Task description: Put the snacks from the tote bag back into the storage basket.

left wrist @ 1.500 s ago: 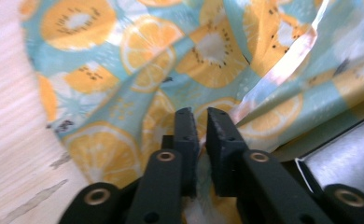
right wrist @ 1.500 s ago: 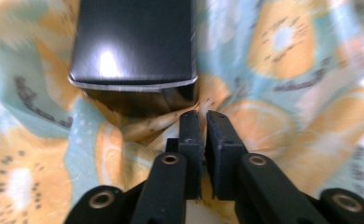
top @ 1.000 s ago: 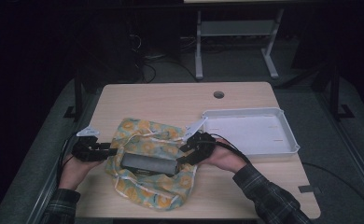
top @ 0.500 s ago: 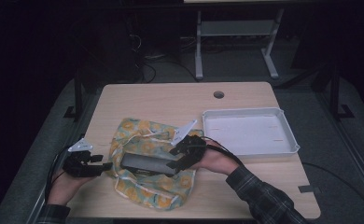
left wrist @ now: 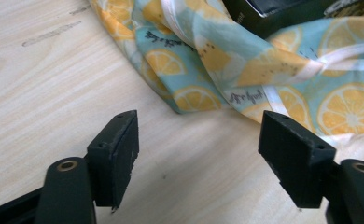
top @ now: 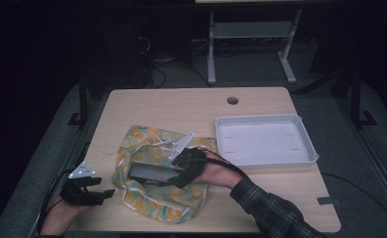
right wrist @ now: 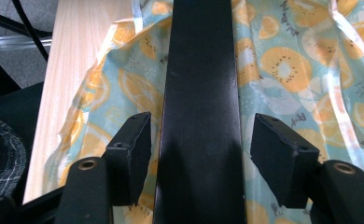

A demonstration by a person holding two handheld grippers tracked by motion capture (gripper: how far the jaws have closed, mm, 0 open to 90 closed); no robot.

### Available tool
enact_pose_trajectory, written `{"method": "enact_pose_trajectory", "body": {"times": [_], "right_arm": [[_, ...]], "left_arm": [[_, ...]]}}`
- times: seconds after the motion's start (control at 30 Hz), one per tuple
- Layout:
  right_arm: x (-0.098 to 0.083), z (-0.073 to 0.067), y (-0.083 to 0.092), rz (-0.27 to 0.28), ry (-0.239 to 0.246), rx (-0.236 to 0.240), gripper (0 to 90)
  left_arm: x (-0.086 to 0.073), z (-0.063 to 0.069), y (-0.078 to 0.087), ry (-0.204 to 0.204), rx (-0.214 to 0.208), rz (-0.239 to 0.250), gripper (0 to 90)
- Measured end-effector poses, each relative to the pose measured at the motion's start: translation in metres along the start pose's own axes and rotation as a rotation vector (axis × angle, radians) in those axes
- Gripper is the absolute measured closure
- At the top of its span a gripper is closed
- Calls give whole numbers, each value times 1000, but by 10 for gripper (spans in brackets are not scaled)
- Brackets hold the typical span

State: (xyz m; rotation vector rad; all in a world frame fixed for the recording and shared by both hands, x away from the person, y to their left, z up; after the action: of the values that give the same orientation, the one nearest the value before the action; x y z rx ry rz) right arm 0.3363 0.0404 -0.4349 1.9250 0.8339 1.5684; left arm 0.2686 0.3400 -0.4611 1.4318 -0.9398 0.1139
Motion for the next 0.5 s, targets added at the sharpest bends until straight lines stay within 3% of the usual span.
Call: {"method": "enact_pose_trajectory", "body": {"times": [0.5], "right_arm": [[-3,4,-22,-38,-11,-7,354]], "left_arm": [[-2,2,-6,-11,-9,-18,268]]}}
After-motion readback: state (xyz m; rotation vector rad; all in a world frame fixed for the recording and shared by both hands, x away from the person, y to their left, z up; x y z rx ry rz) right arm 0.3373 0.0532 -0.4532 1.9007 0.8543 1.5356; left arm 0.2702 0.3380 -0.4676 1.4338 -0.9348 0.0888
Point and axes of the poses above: each handheld gripper's, and its own axes: y roughly backward along the jaws, x roughly out of its top, z roughly to its right, the point moved 4 cm from there along -y, roughly forward along the jaws, and after that the axes turned 13 degrees about x, right-handed, at the moved point
